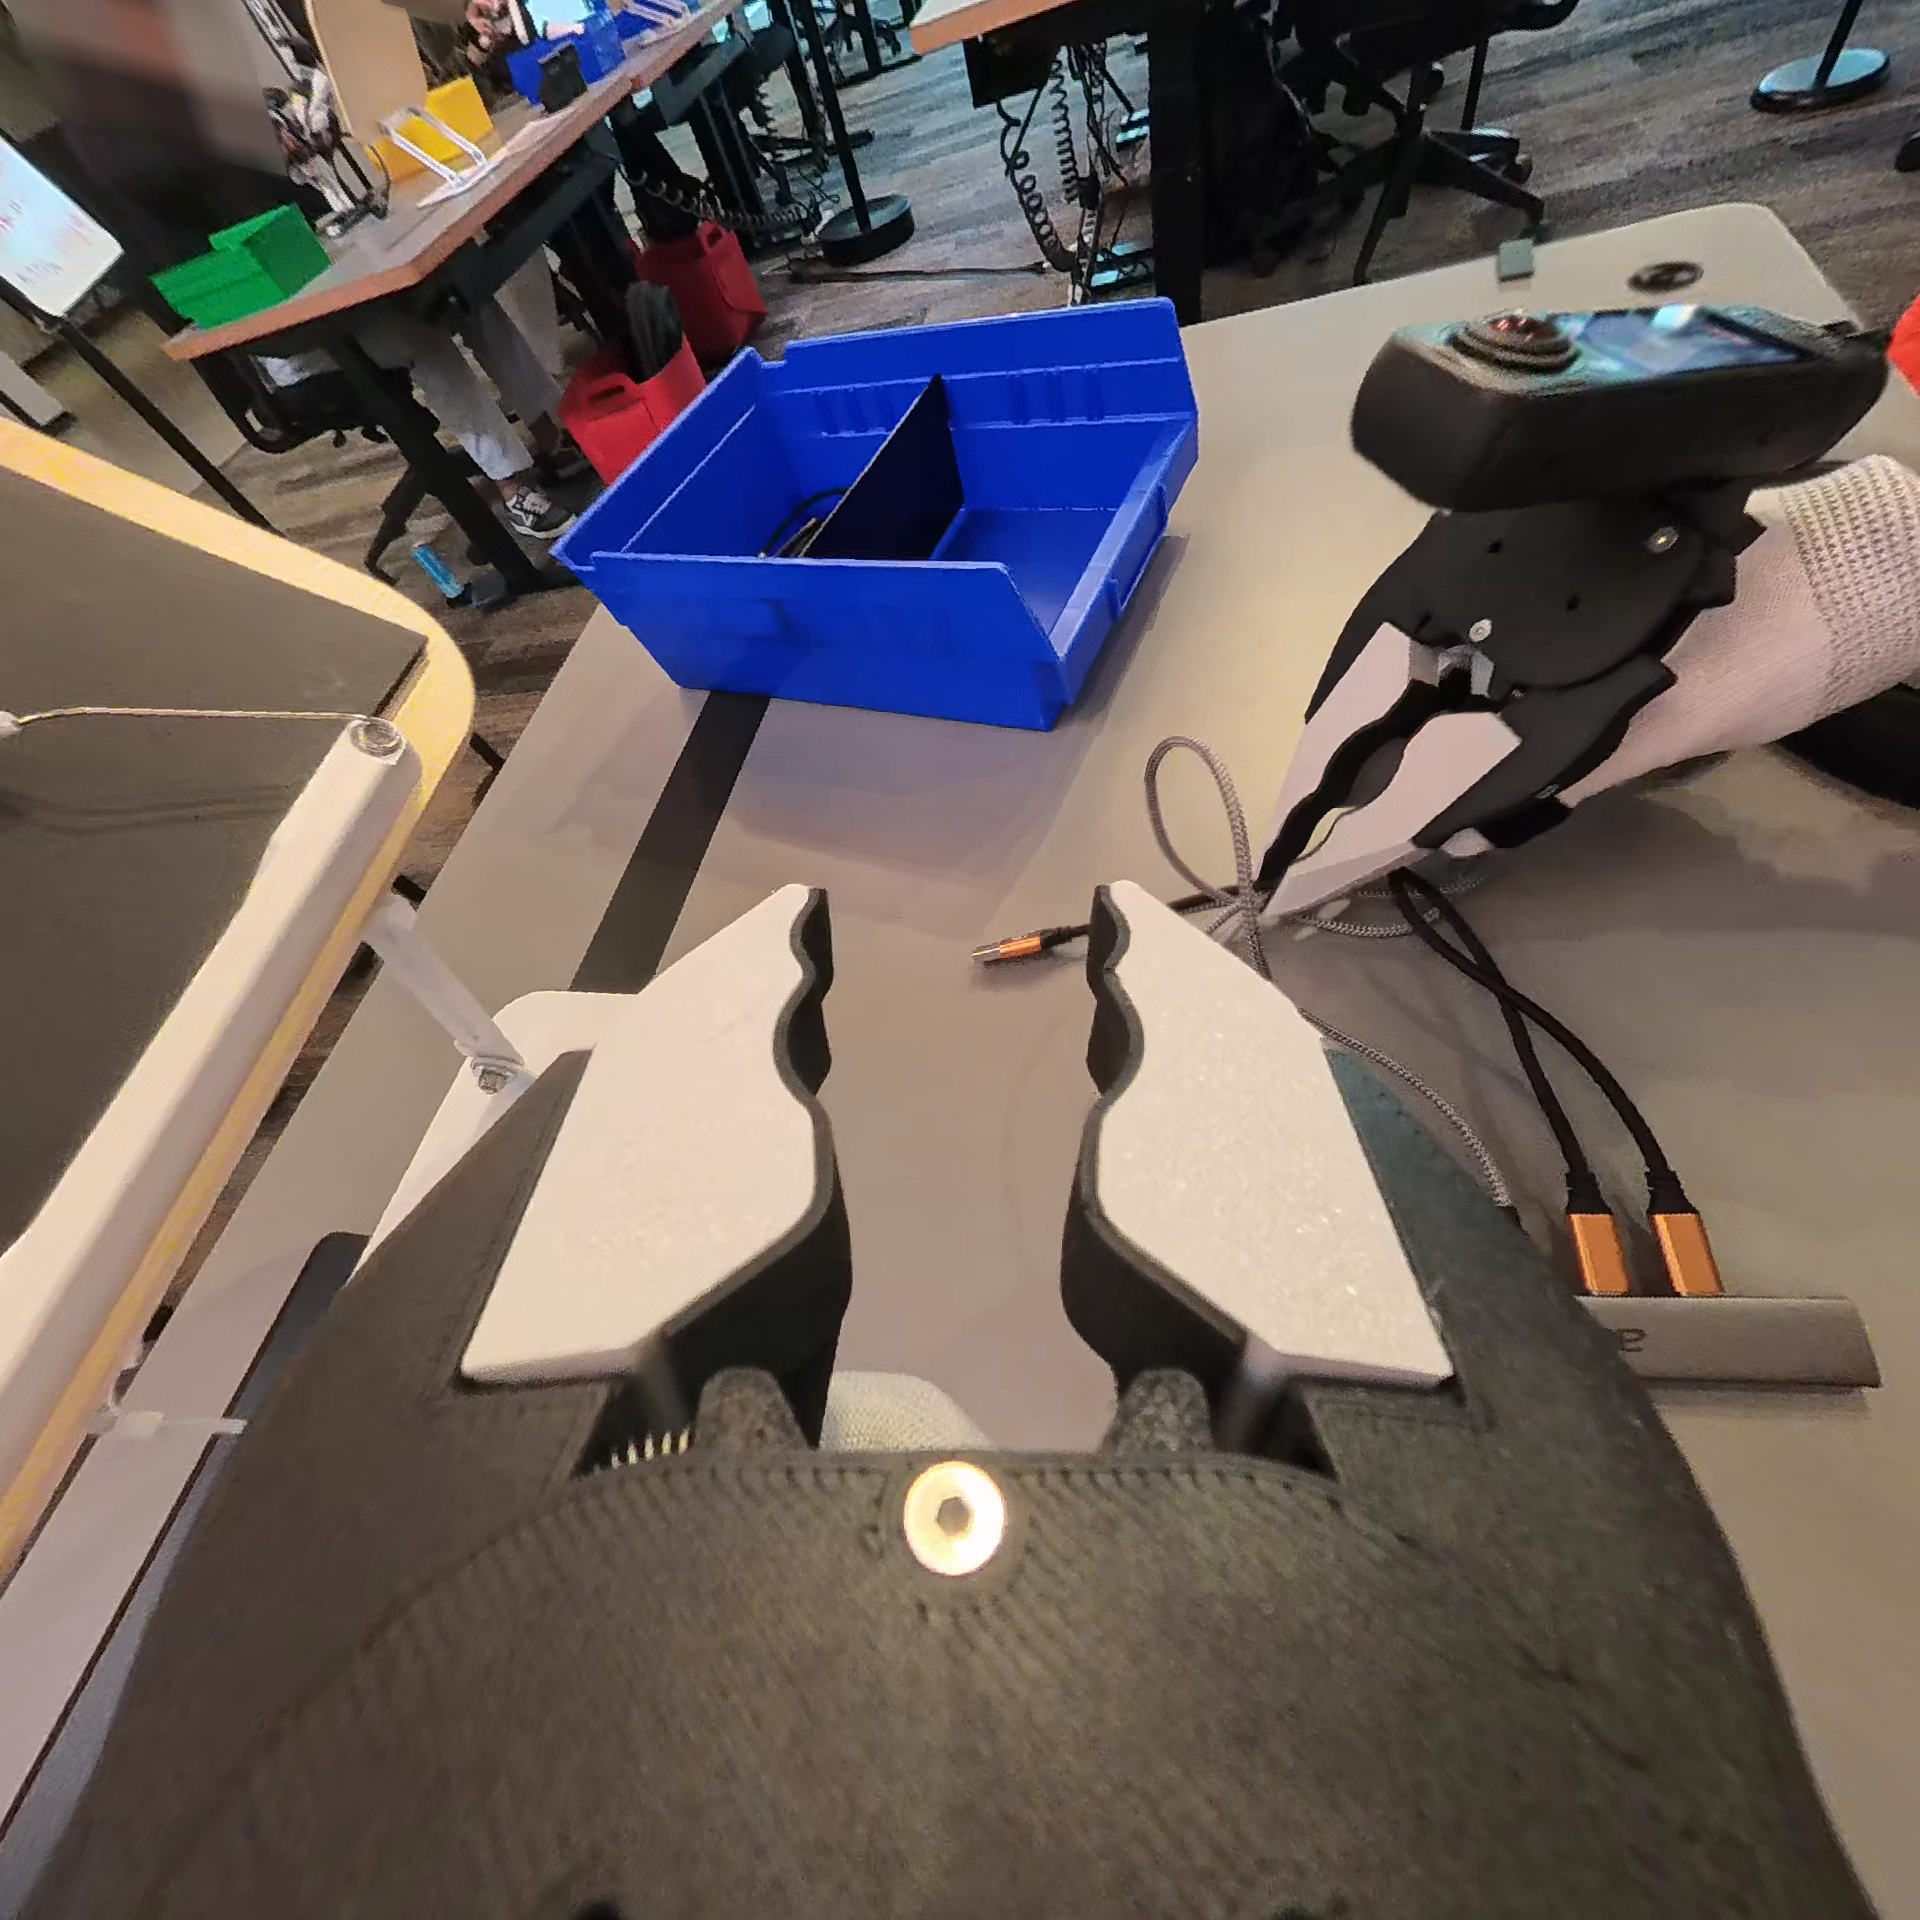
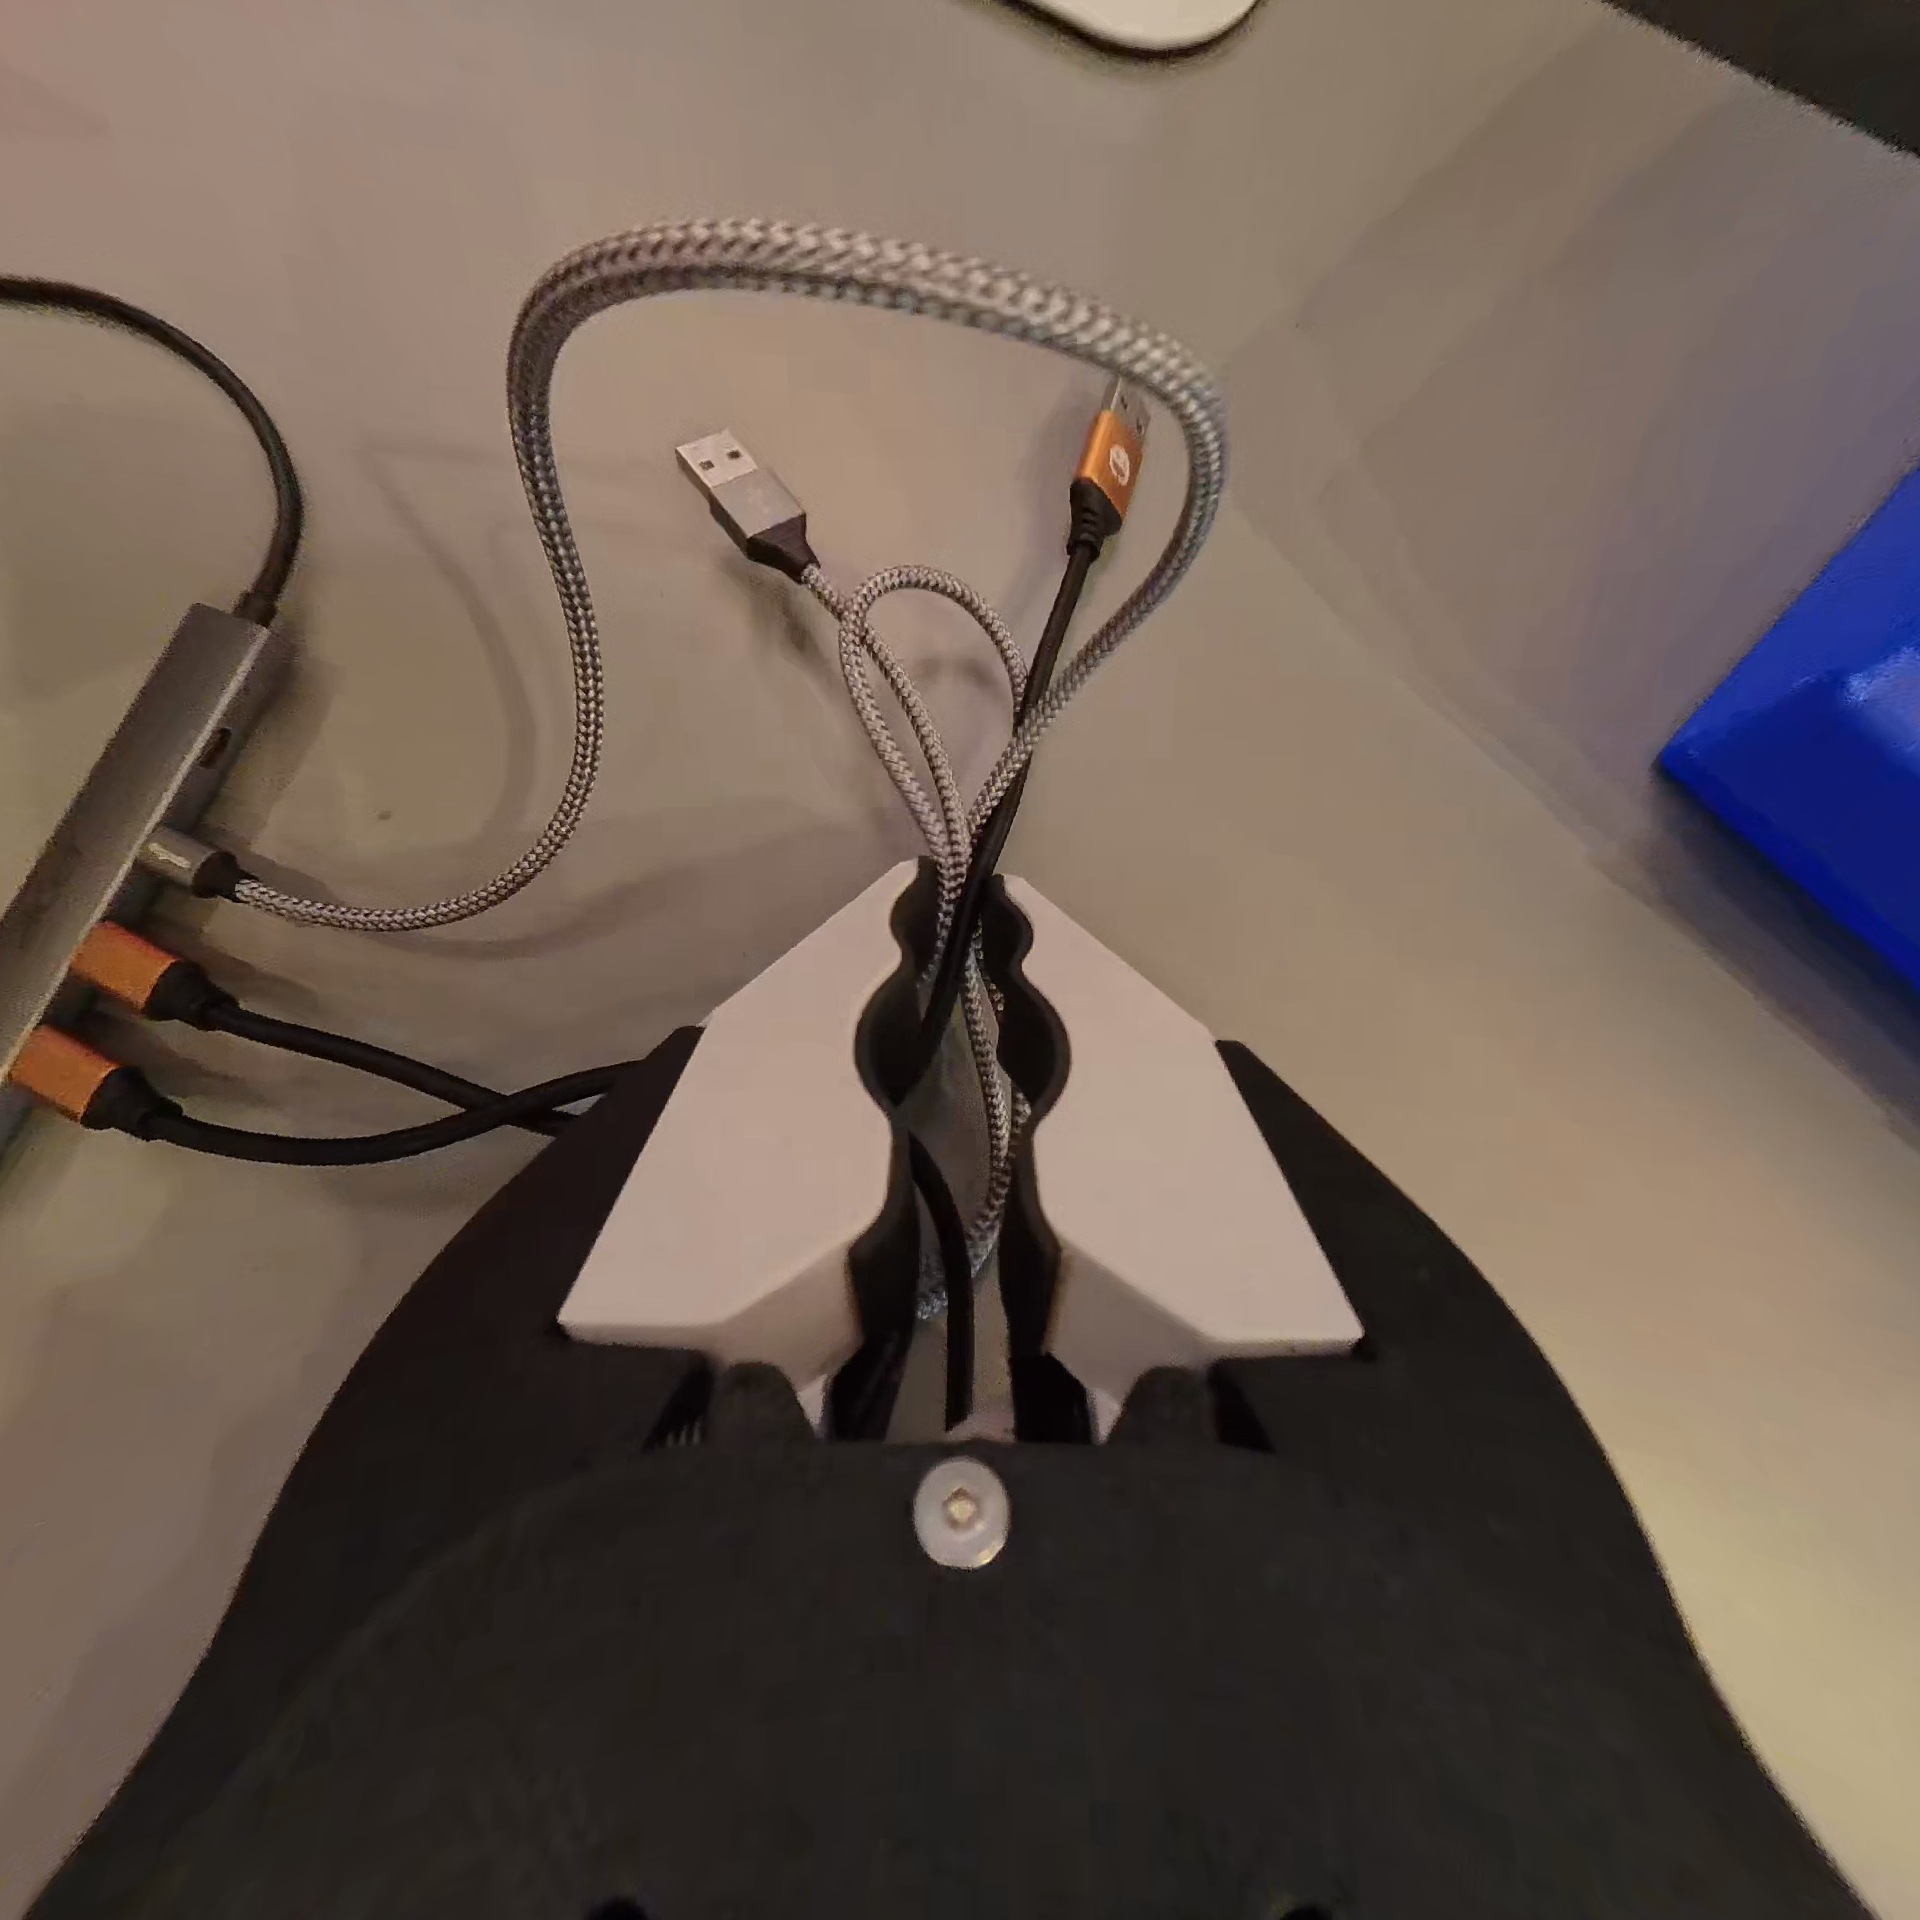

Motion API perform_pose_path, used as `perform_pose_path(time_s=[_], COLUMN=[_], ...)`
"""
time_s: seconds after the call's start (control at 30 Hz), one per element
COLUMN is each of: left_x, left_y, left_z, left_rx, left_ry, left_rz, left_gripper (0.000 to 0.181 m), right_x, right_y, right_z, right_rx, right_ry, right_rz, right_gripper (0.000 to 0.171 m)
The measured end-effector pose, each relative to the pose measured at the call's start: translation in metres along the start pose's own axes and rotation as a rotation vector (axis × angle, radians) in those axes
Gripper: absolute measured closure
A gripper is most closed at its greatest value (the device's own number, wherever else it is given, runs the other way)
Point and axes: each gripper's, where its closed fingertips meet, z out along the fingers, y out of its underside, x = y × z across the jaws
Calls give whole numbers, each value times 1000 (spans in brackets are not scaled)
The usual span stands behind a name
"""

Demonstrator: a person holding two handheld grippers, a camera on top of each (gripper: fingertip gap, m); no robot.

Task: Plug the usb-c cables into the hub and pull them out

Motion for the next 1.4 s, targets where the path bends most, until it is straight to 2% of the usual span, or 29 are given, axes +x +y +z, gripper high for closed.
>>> perform_pose_path(time_s=[0.17, 0.3, 0.63, 0.7, 0.77, 0.83, 0.97, 1.07, 1.13, 1.23, 1.33, 1.4], left_x=[-4, -5, -5, -6, -7, -9, -12, -11, -10, -8, -8, -9], left_y=[-1, 2, 8, 9, 9, 9, 9, 7, 6, 4, 3, 2], left_z=[-4, -3, 1, 1, -1, -2, -5, -6, -5, -5, -7, -8], left_rx=[12, 4, -15, -15, -15, -11, -4, 2, 2, 0, 2, 7], left_ry=[-13, -14, -5, -7, -10, -16, -22, -21, -19, -17, -21, -25], left_rz=[-5, -8, -13, -16, -16, -21, -26, -26, -22, -14, -7, -7], left_gripper=[134, 134, 134, 134, 134, 134, 134, 134, 134, 134, 134, 134], right_x=[1, 1, -5, -5, -8, -8, -34, -90, -127, -157, -157, -161], right_y=[-20, -26, -14, -13, -11, -13, -15, -10, -6, 4, 13, 11], right_z=[-14, -17, 19, 22, 17, 4, -37, -52, -48, -27, -4, 1], right_rx=[100, 108, -15, -38, -72, -69, -51, -43, -53, -91, -140, -130], right_ry=[-34, -61, -95, -76, -72, -34, -20, -172, -236, -214, -134, -162], right_rz=[11, 3, -174, -197, -197, -196, -196, -143, -147, -210, -243, -196], right_gripper=[168, 168, 166, 157, 135, 129, 128, 122, 104, 99, 103, 117])
